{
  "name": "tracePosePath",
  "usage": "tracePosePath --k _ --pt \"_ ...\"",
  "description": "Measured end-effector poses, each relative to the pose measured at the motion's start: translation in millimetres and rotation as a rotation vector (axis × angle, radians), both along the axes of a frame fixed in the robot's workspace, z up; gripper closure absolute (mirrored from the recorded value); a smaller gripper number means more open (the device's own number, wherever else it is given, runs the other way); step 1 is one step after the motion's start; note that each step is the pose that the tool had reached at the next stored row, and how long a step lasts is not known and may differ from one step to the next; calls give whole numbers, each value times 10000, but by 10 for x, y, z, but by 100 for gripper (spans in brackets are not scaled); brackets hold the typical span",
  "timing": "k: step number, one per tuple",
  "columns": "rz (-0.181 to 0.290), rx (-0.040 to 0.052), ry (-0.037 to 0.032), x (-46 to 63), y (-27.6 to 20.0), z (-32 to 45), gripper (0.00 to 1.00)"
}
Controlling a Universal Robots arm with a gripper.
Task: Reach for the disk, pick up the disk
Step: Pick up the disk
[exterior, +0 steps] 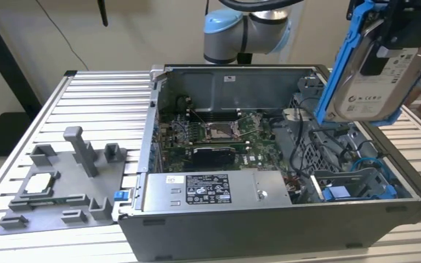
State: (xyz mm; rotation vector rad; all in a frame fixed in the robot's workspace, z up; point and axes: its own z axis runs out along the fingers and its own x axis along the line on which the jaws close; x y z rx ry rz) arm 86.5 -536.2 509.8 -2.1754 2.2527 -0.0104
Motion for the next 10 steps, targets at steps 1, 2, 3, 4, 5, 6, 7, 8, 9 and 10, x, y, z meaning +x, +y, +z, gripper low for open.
tracePosePath --k 1,2,3,4,5,6,7,8,9,10 --pt "-1 -2 0 0 -41 -2 100" --pt "-1 0 0 0 -83 -6 100" --pt "-3 1 0 0 -122 -10 100" --pt "-3 0 0 0 -158 -15 100" --pt "-5 0 0 0 -194 -22 100" --pt "-6 1 0 1 -229 -29 100" --pt "-7 -1 0 1 -260 -35 100" --pt "-10 0 0 2 -290 -45 100" --pt "-13 0 0 2 -317 -55 100" --pt "-15 -1 1 3 -342 -64 100"
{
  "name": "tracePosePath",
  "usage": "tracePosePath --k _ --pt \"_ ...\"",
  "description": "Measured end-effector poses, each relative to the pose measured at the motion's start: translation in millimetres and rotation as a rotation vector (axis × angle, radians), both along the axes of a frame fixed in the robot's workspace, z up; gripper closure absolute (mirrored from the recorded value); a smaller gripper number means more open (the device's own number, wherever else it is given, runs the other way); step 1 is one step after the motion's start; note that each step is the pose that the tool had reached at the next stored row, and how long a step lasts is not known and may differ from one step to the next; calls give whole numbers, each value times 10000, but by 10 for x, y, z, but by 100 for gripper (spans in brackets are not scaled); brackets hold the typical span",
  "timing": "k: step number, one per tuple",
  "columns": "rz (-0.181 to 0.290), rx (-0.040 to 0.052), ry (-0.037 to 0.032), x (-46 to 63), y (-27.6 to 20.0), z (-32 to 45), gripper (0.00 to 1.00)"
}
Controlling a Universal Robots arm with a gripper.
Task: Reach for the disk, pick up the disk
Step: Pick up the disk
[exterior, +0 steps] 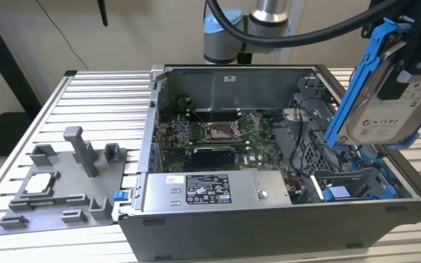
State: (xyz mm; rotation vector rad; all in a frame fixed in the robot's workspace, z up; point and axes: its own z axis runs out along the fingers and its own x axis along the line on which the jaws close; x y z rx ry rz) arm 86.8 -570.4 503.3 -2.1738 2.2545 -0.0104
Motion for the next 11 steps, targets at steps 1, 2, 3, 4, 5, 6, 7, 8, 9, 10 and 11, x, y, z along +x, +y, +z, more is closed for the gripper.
tracePosePath --k 1,2,3,4,5,6,7,8,9,10,11 --pt "-3 1 1 1 -25 -12 100" --pt "-7 3 3 2 -47 -22 100" --pt "-10 1 8 4 -64 -29 100" --pt "-12 4 13 5 -72 -34 100" --pt "-11 2 20 7 -72 -33 100" --pt "-12 3 26 6 -73 -34 100" --pt "-12 -1 32 6 -72 -33 100" --pt "-12 3 38 7 -73 -34 100" --pt "-11 1 44 7 -73 -34 100" --pt "-11 1 51 7 -73 -33 100" --pt "-11 0 58 7 -73 -33 100"
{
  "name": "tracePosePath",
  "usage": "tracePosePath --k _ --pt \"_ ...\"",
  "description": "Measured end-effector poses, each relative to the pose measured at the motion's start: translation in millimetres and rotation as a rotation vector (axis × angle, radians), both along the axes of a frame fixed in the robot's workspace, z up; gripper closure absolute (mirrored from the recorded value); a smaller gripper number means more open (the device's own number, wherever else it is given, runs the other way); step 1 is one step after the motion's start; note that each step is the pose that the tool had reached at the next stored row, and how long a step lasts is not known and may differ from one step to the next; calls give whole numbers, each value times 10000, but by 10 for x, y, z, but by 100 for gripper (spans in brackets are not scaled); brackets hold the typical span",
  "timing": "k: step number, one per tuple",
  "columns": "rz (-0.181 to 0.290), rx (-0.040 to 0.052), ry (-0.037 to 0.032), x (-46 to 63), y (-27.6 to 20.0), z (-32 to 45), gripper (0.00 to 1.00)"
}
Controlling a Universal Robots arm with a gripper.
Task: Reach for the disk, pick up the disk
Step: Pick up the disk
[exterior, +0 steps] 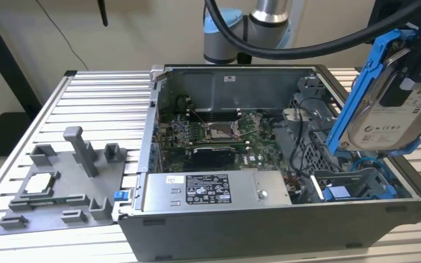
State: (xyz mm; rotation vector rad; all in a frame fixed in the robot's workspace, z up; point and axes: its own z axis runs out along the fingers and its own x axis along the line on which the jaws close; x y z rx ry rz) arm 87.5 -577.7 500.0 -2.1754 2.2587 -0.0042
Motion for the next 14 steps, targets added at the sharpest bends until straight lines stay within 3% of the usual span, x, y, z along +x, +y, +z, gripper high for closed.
tracePosePath --k 5,14 --pt "0 6 12 1 0 -18 100" --pt "0 89 12 40 -1 -162 100"
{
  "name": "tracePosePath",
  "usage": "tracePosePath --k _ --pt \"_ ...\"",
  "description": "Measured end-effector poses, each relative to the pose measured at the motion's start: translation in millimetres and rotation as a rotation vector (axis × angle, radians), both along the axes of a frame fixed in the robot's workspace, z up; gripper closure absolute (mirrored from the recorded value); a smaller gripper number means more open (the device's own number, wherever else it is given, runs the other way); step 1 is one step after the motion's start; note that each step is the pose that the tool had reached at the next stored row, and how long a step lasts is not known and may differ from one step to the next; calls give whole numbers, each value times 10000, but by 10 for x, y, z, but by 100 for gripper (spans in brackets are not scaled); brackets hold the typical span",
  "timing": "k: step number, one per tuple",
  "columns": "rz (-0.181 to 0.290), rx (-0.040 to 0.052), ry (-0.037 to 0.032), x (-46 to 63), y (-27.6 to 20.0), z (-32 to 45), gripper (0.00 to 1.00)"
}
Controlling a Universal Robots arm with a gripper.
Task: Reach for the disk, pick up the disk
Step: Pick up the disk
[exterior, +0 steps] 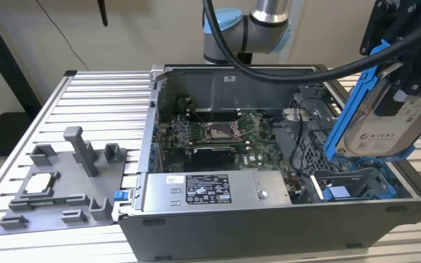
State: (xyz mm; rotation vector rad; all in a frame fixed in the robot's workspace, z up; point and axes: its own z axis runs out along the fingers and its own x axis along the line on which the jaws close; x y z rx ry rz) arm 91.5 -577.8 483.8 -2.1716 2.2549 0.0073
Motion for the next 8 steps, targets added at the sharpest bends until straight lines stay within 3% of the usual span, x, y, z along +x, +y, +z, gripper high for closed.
tracePosePath --k 8 --pt "0 8 1 22 1 -143 100"
